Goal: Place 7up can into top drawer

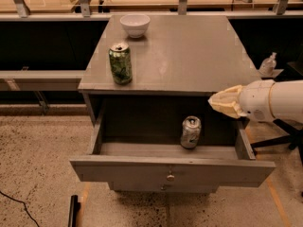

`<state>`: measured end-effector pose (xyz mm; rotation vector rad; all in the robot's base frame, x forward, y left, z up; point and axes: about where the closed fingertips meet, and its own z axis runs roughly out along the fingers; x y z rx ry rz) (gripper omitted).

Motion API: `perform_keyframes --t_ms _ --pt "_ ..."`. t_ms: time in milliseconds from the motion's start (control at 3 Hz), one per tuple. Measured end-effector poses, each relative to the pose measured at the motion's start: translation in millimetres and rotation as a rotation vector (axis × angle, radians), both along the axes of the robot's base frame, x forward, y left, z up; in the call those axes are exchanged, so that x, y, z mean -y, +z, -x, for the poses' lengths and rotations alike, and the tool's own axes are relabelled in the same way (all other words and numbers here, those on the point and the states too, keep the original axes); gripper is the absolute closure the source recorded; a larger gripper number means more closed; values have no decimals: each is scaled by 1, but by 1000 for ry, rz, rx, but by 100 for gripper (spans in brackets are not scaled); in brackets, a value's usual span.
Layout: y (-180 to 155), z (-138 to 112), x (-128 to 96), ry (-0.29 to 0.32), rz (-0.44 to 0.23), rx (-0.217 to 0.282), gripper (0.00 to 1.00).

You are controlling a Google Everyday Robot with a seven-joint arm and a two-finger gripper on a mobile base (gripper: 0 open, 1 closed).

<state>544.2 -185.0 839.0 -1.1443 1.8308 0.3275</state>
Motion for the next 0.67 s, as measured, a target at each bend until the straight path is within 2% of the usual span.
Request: perform_keyframes --t_ms 333,667 --pt "80 -18 -14 25 -43 133 100" --pt "91 -22 -13 22 -47 152 82"
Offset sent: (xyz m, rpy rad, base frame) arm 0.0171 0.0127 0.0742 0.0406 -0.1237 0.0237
